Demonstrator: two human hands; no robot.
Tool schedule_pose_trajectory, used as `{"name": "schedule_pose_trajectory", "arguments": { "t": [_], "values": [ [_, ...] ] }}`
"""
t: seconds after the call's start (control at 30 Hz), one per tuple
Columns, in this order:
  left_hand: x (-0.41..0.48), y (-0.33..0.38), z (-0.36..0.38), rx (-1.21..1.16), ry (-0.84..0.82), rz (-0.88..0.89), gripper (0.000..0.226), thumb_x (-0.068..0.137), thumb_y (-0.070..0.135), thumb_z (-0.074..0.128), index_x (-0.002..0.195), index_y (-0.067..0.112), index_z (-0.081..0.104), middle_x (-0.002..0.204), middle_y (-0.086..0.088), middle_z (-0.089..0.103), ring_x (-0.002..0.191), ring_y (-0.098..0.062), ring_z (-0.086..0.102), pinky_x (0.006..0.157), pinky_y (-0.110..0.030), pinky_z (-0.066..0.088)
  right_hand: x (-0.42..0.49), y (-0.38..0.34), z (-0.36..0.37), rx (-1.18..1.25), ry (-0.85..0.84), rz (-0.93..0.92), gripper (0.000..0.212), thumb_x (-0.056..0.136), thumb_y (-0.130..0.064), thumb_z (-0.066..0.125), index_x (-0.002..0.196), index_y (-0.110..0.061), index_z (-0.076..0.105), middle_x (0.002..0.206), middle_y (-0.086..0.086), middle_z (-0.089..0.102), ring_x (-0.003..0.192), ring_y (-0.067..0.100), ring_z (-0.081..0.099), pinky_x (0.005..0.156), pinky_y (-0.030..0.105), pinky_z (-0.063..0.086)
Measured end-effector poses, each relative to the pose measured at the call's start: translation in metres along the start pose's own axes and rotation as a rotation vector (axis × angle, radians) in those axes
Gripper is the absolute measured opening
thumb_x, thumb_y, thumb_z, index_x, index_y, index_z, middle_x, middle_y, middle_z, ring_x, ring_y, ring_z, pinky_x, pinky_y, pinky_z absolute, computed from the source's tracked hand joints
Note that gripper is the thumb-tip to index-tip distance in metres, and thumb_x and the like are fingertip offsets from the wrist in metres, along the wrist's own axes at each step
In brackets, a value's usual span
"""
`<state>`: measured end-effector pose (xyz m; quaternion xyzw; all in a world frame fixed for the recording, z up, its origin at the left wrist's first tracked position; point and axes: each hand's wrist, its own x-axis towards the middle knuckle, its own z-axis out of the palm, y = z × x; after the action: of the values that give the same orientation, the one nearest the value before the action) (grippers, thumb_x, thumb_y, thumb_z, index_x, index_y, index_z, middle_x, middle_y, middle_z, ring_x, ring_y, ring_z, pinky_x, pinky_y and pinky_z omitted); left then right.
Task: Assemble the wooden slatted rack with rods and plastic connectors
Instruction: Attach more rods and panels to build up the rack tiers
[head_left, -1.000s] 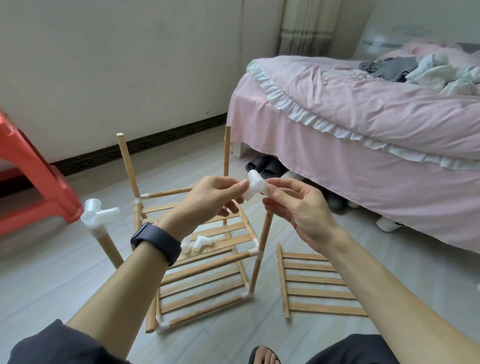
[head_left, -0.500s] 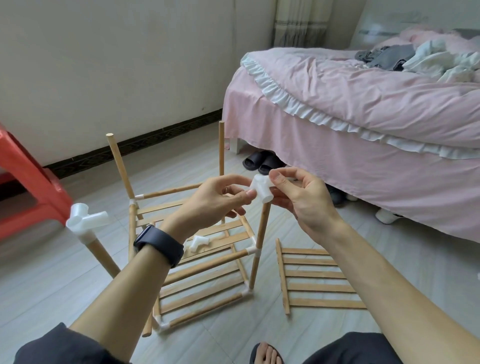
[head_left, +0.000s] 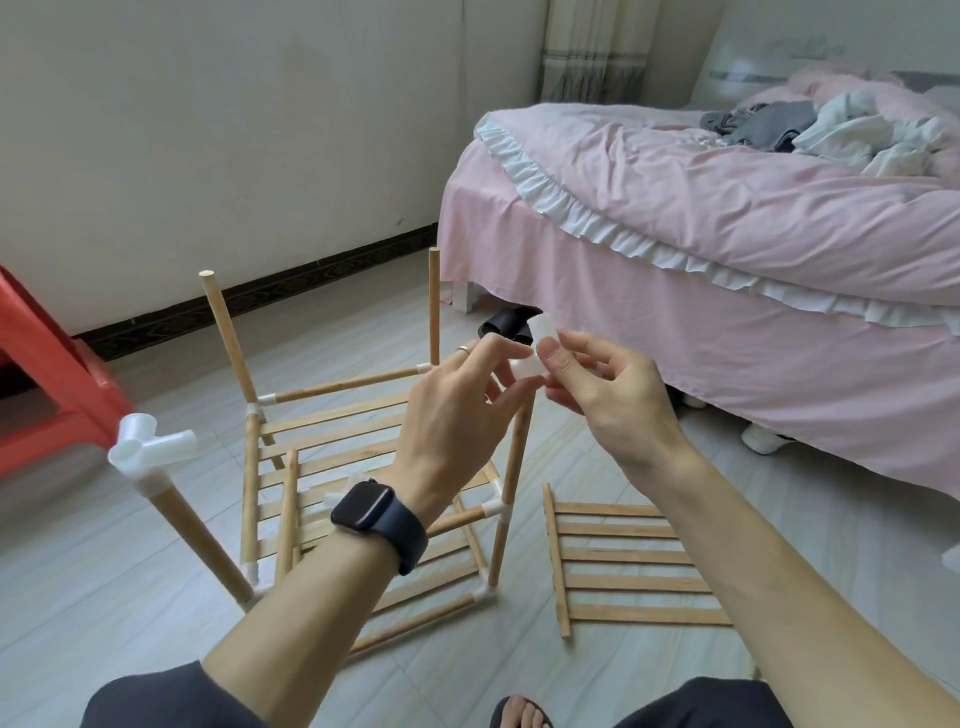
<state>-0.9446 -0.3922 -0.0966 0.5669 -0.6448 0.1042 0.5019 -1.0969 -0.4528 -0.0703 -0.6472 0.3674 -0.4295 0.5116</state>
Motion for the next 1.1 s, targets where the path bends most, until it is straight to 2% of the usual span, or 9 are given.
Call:
{"name": "schedule_pose_trajectory", "arguments": {
  "t": [0.07,0.17,0.23,0.3,0.4,0.5,0.73,0.9,1.1],
  "values": [
    [0.001,0.002,0.005,-0.091,-0.02,-0.12,0.032,0.085,0.026,0.081,0.11,0.017,0.064,0.083,0.015,0.065,0.065,-0.002,0.064,0.06,-0.019,0.057,0.003,0.002,-0.001,0.018,0.035,-0.009,0.05,0.078,-0.05,0.077,0.119,-0.023,0.072,0.108,0.0,0.075,0.095,0.013,0.075,0.093,0.036,0.059],
    [0.001,-0.005,0.015,-0.31,-0.108,-0.467,0.044,0.086,0.03,0.079,0.122,0.026,0.054,0.102,0.016,0.065,0.086,0.001,0.065,0.072,-0.019,0.057,0.014,0.004,-0.008,-0.087,0.146,-0.088,0.025,0.084,-0.045,0.08,0.107,-0.038,0.073,0.106,-0.003,0.075,0.095,0.011,0.074,0.094,0.037,0.058],
    [-0.003,-0.017,0.023,-0.368,-0.19,-0.612,0.052,0.087,0.036,0.078,0.131,0.028,0.052,0.115,0.014,0.062,0.1,-0.001,0.063,0.084,-0.024,0.057,0.021,0.006,-0.011,-0.219,0.162,-0.115,0.015,0.087,-0.04,0.079,0.098,-0.041,0.069,0.106,-0.008,0.072,0.095,0.0,0.069,0.092,0.025,0.056],
    [-0.006,-0.025,0.03,-0.441,-0.268,-0.657,0.045,0.091,0.034,0.074,0.132,0.026,0.058,0.113,0.014,0.066,0.104,0.0,0.064,0.093,-0.029,0.056,0.025,0.011,-0.01,-0.338,0.128,-0.137,0.018,0.089,-0.037,0.077,0.105,-0.037,0.069,0.11,-0.01,0.072,0.092,-0.014,0.064,0.081,0.006,0.048],
    [-0.009,-0.029,0.037,-0.511,-0.327,-0.645,0.025,0.098,0.03,0.065,0.122,0.028,0.068,0.106,0.015,0.071,0.104,0.0,0.066,0.097,-0.029,0.055,0.028,0.017,-0.005,-0.388,0.083,-0.197,0.025,0.092,-0.031,0.075,0.116,-0.027,0.072,0.131,-0.007,0.067,0.093,-0.017,0.062,0.078,0.001,0.045],
    [-0.011,-0.036,0.044,-0.516,-0.339,-0.636,0.021,0.099,0.034,0.063,0.119,0.031,0.069,0.109,0.009,0.073,0.105,-0.004,0.068,0.092,-0.027,0.056,0.033,0.02,0.0,-0.452,0.037,-0.263,0.028,0.092,-0.023,0.075,0.12,-0.023,0.073,0.14,-0.007,0.06,0.092,-0.016,0.062,0.082,0.005,0.049],
    [-0.01,-0.046,0.051,-0.536,-0.378,-0.605,0.022,0.098,0.038,0.062,0.119,0.031,0.067,0.107,0.008,0.073,0.099,-0.004,0.069,0.086,-0.024,0.057,0.04,0.027,-0.003,-0.455,-0.026,-0.343,0.035,0.092,-0.011,0.075,0.125,-0.021,0.073,0.131,-0.005,0.055,0.093,0.001,0.067,0.086,0.013,0.054],
    [-0.014,-0.049,0.053,-0.476,-0.369,-0.519,0.022,0.101,0.036,0.059,0.121,0.035,0.065,0.11,0.011,0.072,0.1,0.0,0.067,0.084,-0.016,0.054,0.037,0.044,-0.002,-0.482,-0.029,-0.464,0.037,0.096,-0.006,0.067,0.13,-0.021,0.069,0.143,-0.008,0.059,0.119,0.004,0.063,0.094,0.019,0.054],
    [-0.014,-0.049,0.054,-0.436,-0.408,-0.497,0.022,0.101,0.04,0.056,0.123,0.038,0.061,0.112,0.012,0.071,0.102,-0.002,0.067,0.086,-0.022,0.055,0.034,0.053,0.0,-0.411,-0.03,-0.457,0.039,0.098,-0.007,0.065,0.135,-0.02,0.065,0.143,-0.012,0.059,0.109,0.008,0.068,0.093,0.023,0.055]
  ]
}}
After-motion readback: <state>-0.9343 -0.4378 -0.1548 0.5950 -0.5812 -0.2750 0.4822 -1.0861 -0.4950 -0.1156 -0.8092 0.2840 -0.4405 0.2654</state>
